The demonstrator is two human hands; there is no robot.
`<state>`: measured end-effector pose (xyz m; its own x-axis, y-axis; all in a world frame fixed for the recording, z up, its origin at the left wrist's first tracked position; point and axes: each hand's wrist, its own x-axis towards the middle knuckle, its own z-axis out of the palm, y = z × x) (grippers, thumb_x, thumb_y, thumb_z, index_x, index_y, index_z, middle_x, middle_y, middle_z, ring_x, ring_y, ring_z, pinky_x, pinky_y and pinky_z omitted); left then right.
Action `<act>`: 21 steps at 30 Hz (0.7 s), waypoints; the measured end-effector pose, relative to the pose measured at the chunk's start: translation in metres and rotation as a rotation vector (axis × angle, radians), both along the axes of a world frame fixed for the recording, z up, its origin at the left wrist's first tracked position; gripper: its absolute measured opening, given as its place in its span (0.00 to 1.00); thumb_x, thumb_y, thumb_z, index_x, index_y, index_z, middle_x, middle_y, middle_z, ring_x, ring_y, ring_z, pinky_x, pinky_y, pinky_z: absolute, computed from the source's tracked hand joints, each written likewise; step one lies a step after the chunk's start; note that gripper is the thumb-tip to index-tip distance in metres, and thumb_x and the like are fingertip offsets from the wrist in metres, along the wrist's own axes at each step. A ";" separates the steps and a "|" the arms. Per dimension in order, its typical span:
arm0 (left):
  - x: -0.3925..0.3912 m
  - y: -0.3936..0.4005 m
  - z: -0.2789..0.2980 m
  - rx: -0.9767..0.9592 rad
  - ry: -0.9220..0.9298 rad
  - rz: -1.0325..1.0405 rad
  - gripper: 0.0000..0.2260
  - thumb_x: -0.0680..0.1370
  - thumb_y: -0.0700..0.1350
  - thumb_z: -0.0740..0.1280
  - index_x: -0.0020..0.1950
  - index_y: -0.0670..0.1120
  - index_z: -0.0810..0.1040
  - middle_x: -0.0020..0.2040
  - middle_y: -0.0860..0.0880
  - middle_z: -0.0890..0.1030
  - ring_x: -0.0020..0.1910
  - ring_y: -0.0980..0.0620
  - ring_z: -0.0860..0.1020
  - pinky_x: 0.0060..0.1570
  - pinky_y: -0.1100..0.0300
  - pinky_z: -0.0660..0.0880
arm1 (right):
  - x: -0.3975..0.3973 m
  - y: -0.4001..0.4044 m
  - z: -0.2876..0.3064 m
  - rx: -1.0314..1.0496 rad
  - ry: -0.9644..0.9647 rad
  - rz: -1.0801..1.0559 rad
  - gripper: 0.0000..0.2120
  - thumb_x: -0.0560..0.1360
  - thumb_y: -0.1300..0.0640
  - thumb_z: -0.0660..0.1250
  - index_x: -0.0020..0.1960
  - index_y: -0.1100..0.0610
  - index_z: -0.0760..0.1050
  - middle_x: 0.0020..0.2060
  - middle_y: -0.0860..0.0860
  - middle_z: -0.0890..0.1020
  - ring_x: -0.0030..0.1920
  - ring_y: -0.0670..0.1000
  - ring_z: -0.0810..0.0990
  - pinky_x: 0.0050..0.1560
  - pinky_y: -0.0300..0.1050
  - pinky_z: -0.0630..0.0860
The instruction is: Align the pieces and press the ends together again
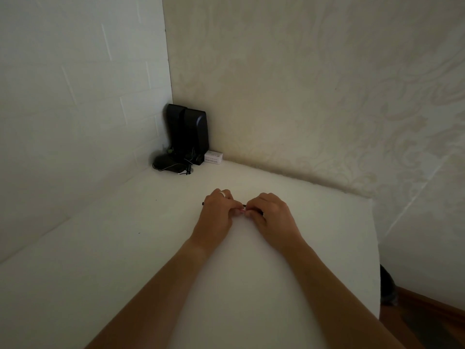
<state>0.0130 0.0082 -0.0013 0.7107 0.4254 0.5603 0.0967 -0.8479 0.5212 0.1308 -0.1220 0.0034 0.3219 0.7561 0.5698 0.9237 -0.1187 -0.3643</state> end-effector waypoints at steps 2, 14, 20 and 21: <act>0.001 -0.001 0.000 -0.012 0.006 0.025 0.07 0.75 0.41 0.69 0.49 0.49 0.86 0.40 0.49 0.79 0.44 0.50 0.74 0.45 0.48 0.74 | 0.000 0.002 0.000 0.009 0.029 -0.027 0.03 0.76 0.59 0.70 0.47 0.56 0.83 0.41 0.50 0.82 0.42 0.51 0.76 0.45 0.40 0.70; -0.003 -0.001 0.003 -0.056 0.064 0.240 0.07 0.75 0.38 0.68 0.45 0.50 0.81 0.44 0.53 0.77 0.50 0.52 0.71 0.46 0.60 0.56 | 0.004 0.000 -0.003 -0.001 0.080 -0.144 0.05 0.74 0.56 0.73 0.49 0.54 0.81 0.40 0.48 0.79 0.43 0.49 0.74 0.45 0.39 0.69; -0.008 0.000 0.001 -0.048 0.063 0.376 0.11 0.74 0.35 0.67 0.45 0.51 0.80 0.44 0.51 0.77 0.49 0.50 0.72 0.47 0.56 0.59 | 0.007 -0.009 -0.004 0.017 0.134 -0.159 0.04 0.74 0.63 0.70 0.46 0.55 0.80 0.40 0.49 0.78 0.42 0.51 0.75 0.45 0.42 0.73; -0.009 0.000 0.001 -0.058 0.067 0.401 0.10 0.75 0.35 0.67 0.45 0.51 0.80 0.44 0.51 0.77 0.49 0.49 0.72 0.47 0.56 0.59 | 0.008 -0.011 -0.004 0.021 0.147 -0.168 0.04 0.74 0.64 0.70 0.46 0.56 0.79 0.40 0.50 0.78 0.42 0.51 0.76 0.45 0.43 0.74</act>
<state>0.0039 0.0080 -0.0003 0.5161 0.7055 0.4858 0.4488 -0.7058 0.5481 0.1383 -0.1327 -0.0004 0.5232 0.6732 0.5225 0.8282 -0.2571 -0.4980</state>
